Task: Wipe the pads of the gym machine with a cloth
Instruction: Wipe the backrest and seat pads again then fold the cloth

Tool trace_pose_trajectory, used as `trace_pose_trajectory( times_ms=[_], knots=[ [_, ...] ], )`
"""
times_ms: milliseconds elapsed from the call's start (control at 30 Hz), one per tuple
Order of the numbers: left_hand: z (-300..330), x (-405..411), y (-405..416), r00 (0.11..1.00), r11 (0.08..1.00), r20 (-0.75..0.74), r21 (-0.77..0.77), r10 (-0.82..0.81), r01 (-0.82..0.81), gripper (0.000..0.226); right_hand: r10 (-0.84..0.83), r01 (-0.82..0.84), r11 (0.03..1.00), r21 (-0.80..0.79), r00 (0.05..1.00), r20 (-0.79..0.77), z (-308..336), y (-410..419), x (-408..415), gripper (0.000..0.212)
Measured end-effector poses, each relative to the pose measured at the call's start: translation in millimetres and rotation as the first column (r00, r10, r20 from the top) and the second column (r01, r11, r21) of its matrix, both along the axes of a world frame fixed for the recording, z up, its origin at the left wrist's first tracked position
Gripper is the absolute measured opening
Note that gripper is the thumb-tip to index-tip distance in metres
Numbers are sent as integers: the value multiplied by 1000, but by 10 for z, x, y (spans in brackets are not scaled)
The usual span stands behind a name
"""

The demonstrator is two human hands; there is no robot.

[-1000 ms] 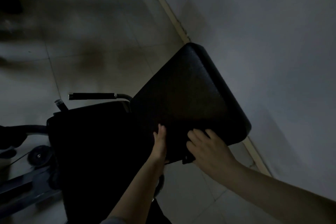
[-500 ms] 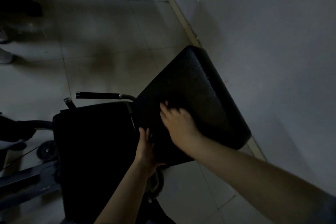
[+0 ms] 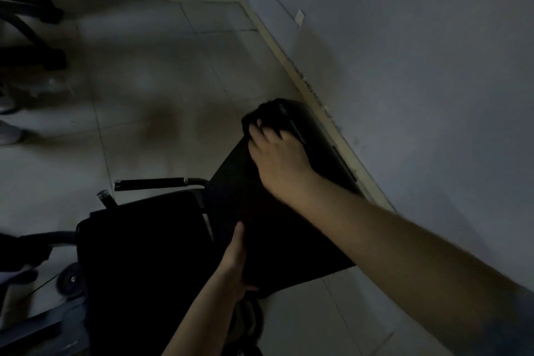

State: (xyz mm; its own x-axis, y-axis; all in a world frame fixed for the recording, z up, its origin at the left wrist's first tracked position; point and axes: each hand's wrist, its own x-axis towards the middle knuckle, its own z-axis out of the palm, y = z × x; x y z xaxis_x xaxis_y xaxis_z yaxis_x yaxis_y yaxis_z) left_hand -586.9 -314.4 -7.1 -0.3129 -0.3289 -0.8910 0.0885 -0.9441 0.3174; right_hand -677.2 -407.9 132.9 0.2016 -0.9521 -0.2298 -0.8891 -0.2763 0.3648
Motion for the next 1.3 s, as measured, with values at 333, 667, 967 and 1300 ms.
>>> trace_pose_trajectory(
  times_ms=[333, 667, 967, 1300],
  knots=[
    [5, -32, -1, 991, 968, 70, -232, 112, -93, 80, 61, -75, 993, 92, 988, 144, 293, 1351, -465, 44],
    [768, -237, -170, 985, 703, 167, -706, 46, 87, 45, -112, 88, 993, 78, 907, 405, 366, -312, -513, 55],
    [860, -323, -155, 993, 759, 113, -643, -36, 100, 54, -173, 252, 967, -24, 728, 664, 202, 1843, -790, 95],
    [899, -292, -170, 993, 796, 87, -593, -85, 120, 71, -369, 310, 917, 252, 415, 831, 211, -150, -873, 55]
  ],
)
